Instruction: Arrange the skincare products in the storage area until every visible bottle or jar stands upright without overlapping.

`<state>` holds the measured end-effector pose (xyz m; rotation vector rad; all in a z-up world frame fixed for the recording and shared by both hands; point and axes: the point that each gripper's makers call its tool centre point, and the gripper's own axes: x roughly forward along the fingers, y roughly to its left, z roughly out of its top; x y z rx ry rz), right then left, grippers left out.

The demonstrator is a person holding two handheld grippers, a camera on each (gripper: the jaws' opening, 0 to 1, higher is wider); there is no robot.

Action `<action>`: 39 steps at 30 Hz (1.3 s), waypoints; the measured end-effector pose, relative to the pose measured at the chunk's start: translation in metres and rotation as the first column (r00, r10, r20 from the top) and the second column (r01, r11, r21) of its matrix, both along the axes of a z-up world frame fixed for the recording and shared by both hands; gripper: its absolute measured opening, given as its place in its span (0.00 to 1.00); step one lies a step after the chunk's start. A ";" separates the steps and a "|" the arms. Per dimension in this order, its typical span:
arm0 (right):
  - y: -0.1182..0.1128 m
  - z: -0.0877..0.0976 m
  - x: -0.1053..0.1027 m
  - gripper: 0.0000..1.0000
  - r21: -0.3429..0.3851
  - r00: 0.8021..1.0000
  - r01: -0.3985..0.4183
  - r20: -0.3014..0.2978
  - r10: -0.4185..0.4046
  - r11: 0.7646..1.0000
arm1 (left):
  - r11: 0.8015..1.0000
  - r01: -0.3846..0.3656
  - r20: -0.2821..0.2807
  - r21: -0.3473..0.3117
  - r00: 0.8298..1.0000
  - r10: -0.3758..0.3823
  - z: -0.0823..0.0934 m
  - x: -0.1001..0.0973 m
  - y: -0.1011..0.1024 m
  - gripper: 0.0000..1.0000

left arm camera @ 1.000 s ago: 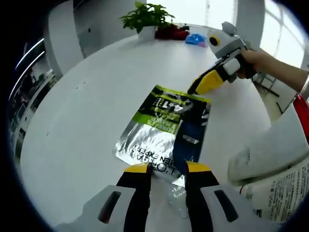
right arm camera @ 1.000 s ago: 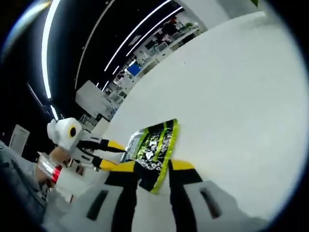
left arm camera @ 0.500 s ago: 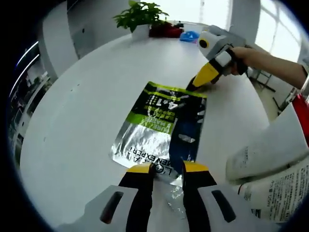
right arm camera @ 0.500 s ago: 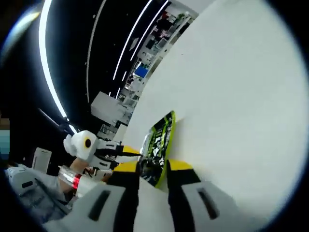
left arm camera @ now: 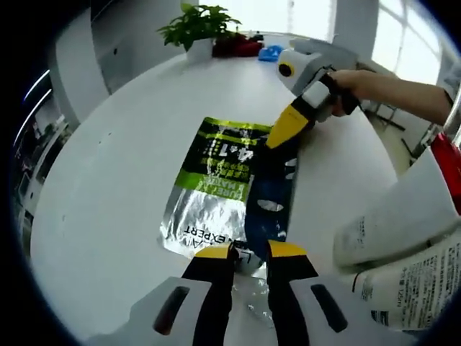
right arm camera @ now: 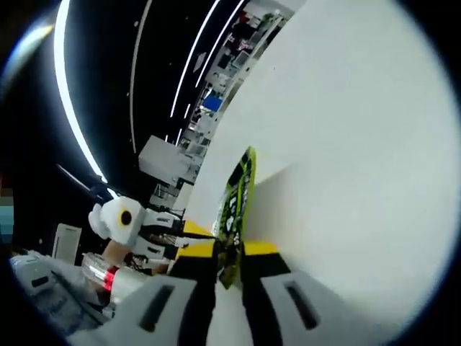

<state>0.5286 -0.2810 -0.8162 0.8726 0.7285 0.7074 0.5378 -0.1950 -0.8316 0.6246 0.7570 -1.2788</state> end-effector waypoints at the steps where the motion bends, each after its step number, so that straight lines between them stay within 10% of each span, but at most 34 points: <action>1: 0.004 0.001 -0.002 0.11 -0.008 1.000 -0.005 -0.001 0.005 1.000 | 1.000 -0.001 -0.001 0.000 1.000 0.001 0.000 0.001 0.000 0.13; 26: 0.004 0.052 -0.002 0.01 0.103 0.985 0.155 0.063 -0.161 0.983 | 0.982 -0.171 -0.007 -0.082 0.985 0.171 0.037 0.003 0.026 0.28; 39: 0.007 0.112 0.011 0.01 0.175 0.967 0.141 0.184 -0.173 0.974 | 0.914 -0.317 -0.096 -0.252 0.948 0.302 0.080 0.015 0.043 0.36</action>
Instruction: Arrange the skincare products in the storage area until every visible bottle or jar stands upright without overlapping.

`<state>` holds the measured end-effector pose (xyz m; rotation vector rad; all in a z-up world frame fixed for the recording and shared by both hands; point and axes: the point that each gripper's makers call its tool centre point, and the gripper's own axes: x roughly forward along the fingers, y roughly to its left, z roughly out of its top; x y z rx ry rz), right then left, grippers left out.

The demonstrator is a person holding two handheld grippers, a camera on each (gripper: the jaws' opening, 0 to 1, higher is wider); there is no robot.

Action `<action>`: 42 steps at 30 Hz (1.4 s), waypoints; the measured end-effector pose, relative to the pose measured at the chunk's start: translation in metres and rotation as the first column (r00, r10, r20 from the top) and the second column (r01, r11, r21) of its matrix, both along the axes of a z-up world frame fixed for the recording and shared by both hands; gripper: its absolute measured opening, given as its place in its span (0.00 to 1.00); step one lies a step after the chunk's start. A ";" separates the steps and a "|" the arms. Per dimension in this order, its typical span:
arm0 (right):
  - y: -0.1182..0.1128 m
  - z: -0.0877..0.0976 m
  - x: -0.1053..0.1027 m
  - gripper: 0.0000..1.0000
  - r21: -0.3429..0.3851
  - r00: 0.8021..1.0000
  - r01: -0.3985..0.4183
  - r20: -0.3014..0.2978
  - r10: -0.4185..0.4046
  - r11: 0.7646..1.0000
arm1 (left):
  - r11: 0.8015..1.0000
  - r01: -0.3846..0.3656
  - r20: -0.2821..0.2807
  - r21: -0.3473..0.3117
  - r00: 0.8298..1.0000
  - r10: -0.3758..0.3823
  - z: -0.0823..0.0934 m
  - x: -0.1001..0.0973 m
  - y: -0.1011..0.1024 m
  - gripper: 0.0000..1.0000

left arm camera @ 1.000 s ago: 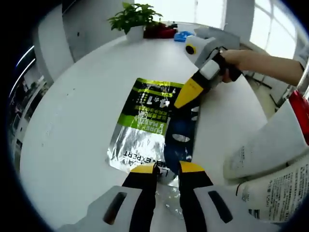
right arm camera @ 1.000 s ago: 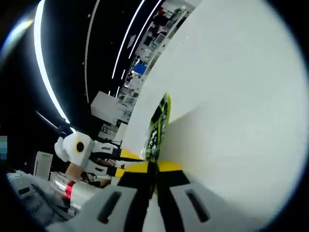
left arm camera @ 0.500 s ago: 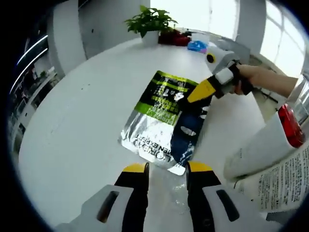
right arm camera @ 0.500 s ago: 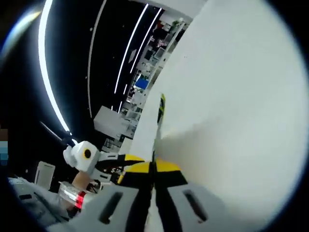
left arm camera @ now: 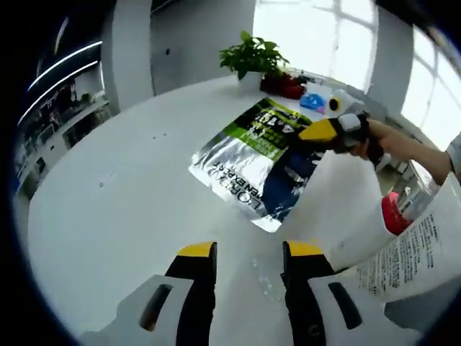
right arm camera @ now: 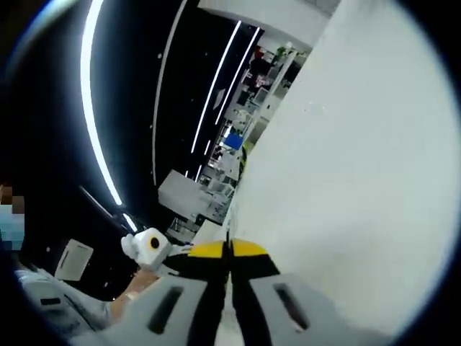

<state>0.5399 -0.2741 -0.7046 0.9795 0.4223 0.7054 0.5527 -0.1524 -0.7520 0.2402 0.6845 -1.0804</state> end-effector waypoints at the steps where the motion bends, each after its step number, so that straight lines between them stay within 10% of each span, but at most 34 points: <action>1: 0.001 0.005 0.000 0.01 0.005 1.000 -0.002 0.012 0.002 1.000 | 0.999 -0.012 -0.007 -0.029 1.000 0.012 0.006 -0.001 0.000 0.38; 21: 0.027 0.075 -0.011 0.01 0.017 0.980 -0.077 0.186 0.073 0.997 | 0.927 -0.050 -0.154 -0.372 0.988 -0.008 0.077 -0.028 -0.014 0.49; 42: 0.058 0.144 -0.038 0.01 0.081 0.938 -0.109 0.338 0.076 0.991 | 0.771 -0.109 -0.133 -0.628 0.991 0.033 0.166 -0.059 -0.014 0.40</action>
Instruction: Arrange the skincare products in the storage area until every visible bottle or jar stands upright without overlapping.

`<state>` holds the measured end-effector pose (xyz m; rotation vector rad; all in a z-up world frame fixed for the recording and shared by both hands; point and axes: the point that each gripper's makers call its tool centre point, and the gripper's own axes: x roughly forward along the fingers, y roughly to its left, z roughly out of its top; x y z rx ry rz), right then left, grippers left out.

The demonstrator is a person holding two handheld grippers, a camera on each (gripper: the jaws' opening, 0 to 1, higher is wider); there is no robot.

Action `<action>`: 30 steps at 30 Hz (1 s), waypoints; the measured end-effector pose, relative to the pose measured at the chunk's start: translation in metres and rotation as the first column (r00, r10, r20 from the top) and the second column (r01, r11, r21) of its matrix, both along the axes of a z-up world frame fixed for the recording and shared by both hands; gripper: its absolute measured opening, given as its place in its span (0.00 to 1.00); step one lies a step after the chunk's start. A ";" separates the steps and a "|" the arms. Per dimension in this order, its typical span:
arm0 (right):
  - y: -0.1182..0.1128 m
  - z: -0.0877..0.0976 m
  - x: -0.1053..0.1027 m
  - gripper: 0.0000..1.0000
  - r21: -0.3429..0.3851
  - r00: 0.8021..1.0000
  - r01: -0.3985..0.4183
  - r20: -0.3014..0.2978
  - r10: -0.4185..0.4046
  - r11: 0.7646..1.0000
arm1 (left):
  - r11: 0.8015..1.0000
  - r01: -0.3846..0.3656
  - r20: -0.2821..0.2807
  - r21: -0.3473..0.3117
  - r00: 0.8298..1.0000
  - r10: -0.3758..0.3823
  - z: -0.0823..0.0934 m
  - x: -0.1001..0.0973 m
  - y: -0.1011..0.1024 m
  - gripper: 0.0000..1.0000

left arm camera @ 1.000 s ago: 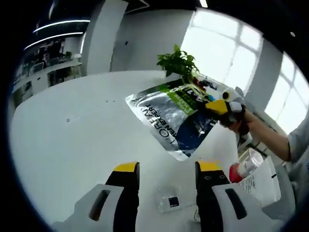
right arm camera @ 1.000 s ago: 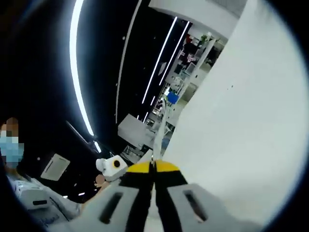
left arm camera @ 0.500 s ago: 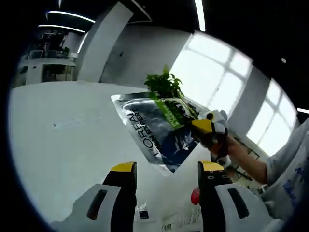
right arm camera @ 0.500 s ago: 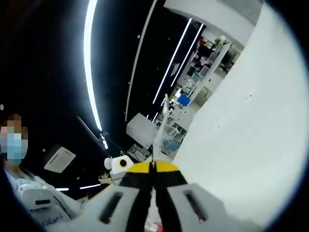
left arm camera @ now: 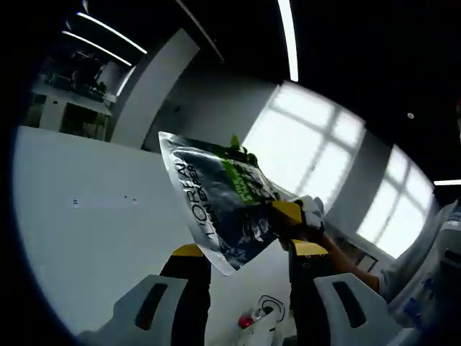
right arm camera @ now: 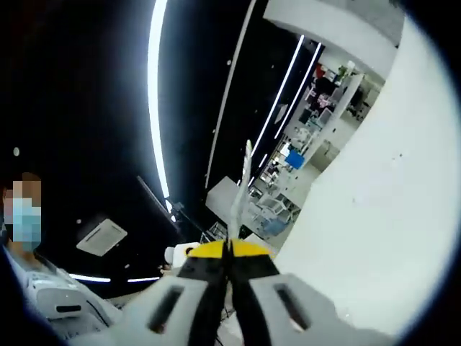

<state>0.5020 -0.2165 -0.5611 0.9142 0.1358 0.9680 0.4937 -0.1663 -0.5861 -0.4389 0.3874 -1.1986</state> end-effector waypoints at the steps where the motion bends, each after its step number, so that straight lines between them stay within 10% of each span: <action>1: 0.001 0.001 -0.002 0.01 0.003 1.000 -0.005 0.004 0.005 1.000 | 1.000 -0.017 0.004 -0.009 1.000 0.017 0.002 -0.001 0.001 0.39; 16: 0.023 0.014 -0.028 0.01 0.089 1.000 -0.017 0.005 0.017 0.996 | 0.928 -0.280 -0.106 -0.246 0.959 0.261 0.036 -0.004 0.030 0.10; 30: 0.054 -0.002 -0.052 0.01 -0.035 0.999 -0.031 -0.017 0.030 0.999 | 0.896 -0.377 -0.148 -0.235 0.925 0.351 0.024 -0.012 0.056 0.02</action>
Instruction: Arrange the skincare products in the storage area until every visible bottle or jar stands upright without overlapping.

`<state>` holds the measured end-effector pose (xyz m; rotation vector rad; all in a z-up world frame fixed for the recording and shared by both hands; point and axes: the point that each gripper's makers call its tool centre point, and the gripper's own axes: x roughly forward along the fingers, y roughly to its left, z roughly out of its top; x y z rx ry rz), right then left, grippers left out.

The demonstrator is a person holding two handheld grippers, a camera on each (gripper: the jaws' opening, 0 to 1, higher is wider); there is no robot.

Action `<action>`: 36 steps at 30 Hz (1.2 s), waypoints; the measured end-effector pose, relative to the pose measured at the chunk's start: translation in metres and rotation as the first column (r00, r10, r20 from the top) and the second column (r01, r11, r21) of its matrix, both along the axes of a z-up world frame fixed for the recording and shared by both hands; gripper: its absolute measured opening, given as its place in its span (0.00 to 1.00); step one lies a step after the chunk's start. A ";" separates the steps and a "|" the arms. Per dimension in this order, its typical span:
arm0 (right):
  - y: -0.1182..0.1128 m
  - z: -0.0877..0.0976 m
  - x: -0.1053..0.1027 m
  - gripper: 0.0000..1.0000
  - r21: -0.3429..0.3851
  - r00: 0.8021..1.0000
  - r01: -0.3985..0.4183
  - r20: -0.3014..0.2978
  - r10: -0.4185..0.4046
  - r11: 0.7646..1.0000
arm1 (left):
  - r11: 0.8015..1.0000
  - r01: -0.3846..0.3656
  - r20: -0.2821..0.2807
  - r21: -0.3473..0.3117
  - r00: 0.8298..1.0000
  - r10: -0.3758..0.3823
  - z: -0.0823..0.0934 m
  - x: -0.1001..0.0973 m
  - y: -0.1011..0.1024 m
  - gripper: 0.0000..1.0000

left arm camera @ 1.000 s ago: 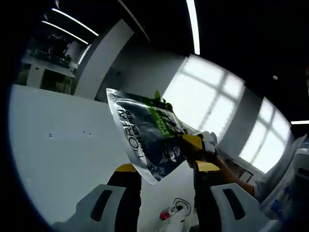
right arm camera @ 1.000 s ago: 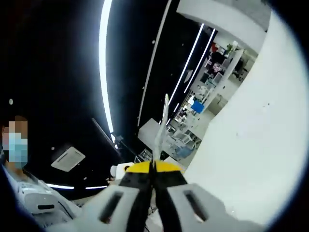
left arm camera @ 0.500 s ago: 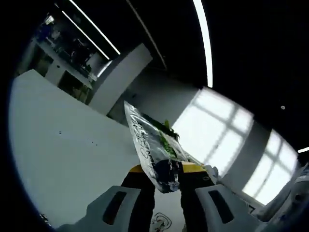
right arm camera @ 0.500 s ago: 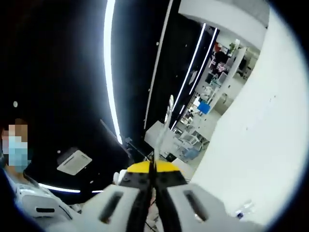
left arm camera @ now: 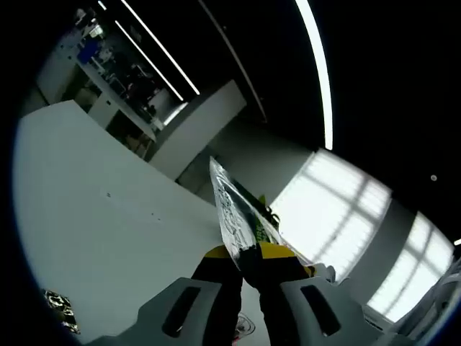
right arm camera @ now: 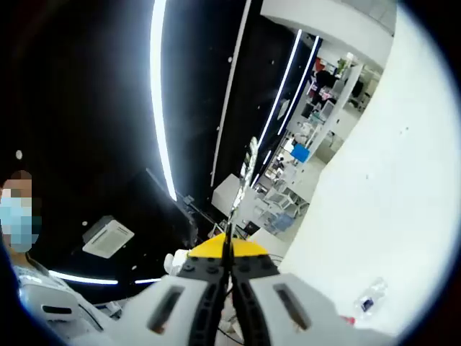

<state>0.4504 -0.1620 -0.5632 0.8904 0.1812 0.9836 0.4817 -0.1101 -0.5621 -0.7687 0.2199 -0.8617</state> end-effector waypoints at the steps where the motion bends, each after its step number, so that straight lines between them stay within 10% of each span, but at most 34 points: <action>1: 0.002 0.001 -0.001 0.01 0.007 1.000 -0.003 0.000 0.003 1.000 | 1.000 -0.005 -0.007 -0.001 1.000 0.005 -0.001 0.000 0.002 0.02; 18: 0.045 -0.012 -0.033 0.07 -0.207 0.997 -0.057 0.045 0.067 0.977 | 0.998 0.001 -0.046 -0.064 0.999 -0.004 0.007 -0.024 0.046 0.00; 36: 0.029 -0.015 -0.044 0.11 -0.220 0.998 0.062 0.031 -0.056 0.974 | 0.962 0.254 -0.035 0.097 0.967 -0.252 0.008 -0.055 0.065 0.00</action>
